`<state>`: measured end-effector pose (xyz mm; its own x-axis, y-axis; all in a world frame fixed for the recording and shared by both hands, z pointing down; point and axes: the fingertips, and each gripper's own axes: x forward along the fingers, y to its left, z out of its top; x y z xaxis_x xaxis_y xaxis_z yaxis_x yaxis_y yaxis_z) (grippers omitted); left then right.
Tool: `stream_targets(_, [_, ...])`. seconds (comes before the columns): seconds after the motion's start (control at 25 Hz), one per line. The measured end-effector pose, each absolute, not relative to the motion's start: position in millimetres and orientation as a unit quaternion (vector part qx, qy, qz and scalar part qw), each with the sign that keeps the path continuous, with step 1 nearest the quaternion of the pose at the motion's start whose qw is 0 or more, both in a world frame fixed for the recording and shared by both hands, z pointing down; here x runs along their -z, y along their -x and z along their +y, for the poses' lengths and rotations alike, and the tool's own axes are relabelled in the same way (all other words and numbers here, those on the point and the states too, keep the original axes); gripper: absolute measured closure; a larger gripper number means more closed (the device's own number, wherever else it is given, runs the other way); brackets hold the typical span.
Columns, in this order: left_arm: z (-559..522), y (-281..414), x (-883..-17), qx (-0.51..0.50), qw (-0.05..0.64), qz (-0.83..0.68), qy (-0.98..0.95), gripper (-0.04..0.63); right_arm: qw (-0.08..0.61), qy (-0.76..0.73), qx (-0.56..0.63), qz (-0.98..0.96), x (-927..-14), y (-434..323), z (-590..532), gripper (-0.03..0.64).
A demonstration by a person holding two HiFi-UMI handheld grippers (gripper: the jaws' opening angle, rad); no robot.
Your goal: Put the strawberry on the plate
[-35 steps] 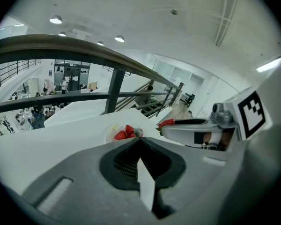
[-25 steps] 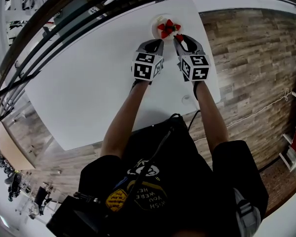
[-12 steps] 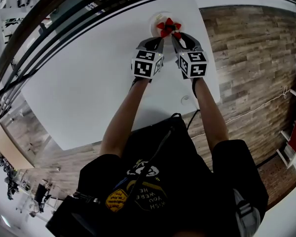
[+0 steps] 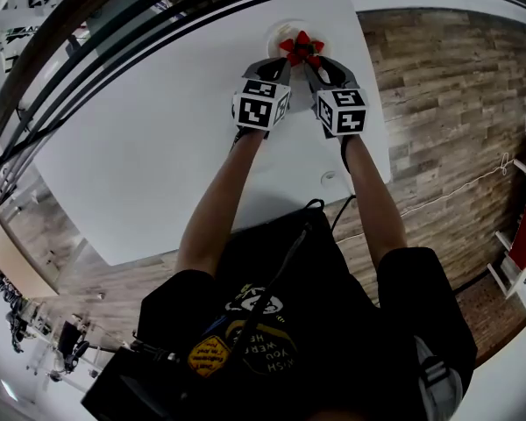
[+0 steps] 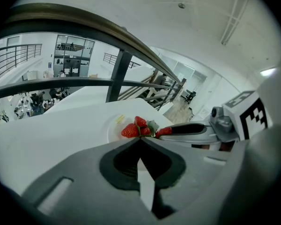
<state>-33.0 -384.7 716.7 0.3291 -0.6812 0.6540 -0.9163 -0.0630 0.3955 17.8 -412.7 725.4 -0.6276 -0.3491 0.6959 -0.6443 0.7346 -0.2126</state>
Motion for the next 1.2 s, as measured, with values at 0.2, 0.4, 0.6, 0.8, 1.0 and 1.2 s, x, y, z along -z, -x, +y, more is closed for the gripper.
stream_targets(0.2, [-385.9, 29.5, -718.8, -0.151, 0.397, -0.559, -0.712, 0.594, 0.337, -0.277, -0.223, -0.872, -730.5, -20.0, -413.2, 0.48])
stream_targets(0.4, [-380.9, 39.6, -718.7, -0.146, 0.399, -0.567, -0.706, 0.594, 0.36, -0.27, -0.206, -0.869, -737.4, -14.1, -411.9, 0.48])
stream_targets(0.6, [-379.1, 44.9, -715.0, -0.143, 0.398, -0.571, -0.703, 0.594, 0.396, -0.266, -0.196, -0.857, -746.6, -17.7, -412.5, 0.48])
stream_targets(0.8, [-376.6, 46.8, -720.4, -0.14, 0.403, -0.575, -0.698, 0.592, 0.405, -0.259, -0.188, -0.856, -752.6, -15.3, -416.1, 0.479])
stream_targets(1.0, [-374.0, 42.8, -714.5, -0.135, 0.401, -0.572, -0.703, 0.594, 0.415, -0.246, -0.171, -0.859, -753.9, -11.4, -415.2, 0.464])
stream_targets(1.2, [-372.9, 44.5, -706.6, -0.133, 0.393, -0.576, -0.704, 0.594, 0.407, -0.25, -0.164, -0.863, -745.0, -13.8, -416.0, 0.456])
